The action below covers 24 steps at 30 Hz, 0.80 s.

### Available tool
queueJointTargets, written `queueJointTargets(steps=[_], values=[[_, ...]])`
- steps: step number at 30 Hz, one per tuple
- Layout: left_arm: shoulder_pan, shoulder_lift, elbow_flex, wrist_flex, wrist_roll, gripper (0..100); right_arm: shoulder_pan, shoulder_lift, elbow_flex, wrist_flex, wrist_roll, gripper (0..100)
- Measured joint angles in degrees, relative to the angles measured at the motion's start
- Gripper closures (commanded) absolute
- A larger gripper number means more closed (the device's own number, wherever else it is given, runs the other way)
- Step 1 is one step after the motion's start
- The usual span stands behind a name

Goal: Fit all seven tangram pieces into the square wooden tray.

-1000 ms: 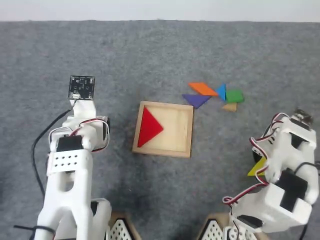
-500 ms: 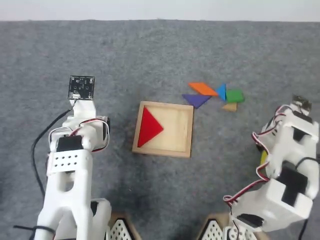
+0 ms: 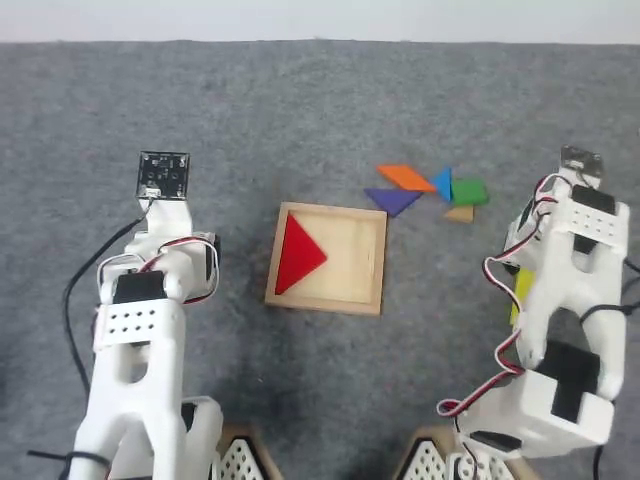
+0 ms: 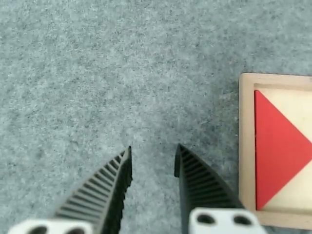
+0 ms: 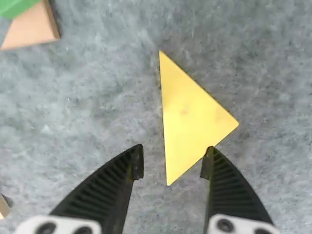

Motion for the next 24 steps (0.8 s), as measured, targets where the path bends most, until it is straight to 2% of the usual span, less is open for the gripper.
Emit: queueJointTargets(steps=[2, 6, 15, 24], values=[[0.0, 0.0, 0.0, 0.0, 0.0, 86, 0.0, 0.0, 0.0, 0.0, 1.9, 64.2], [0.0, 0.0, 0.0, 0.0, 0.0, 86, 0.0, 4.0, -1.4, -2.1, 3.4, 66.5], [0.0, 0.0, 0.0, 0.0, 0.0, 86, 0.0, 15.9, -6.7, -5.6, 3.4, 67.0], [0.0, 0.0, 0.0, 0.0, 0.0, 86, 1.3, 19.3, -7.7, -5.6, 3.6, 67.1]])
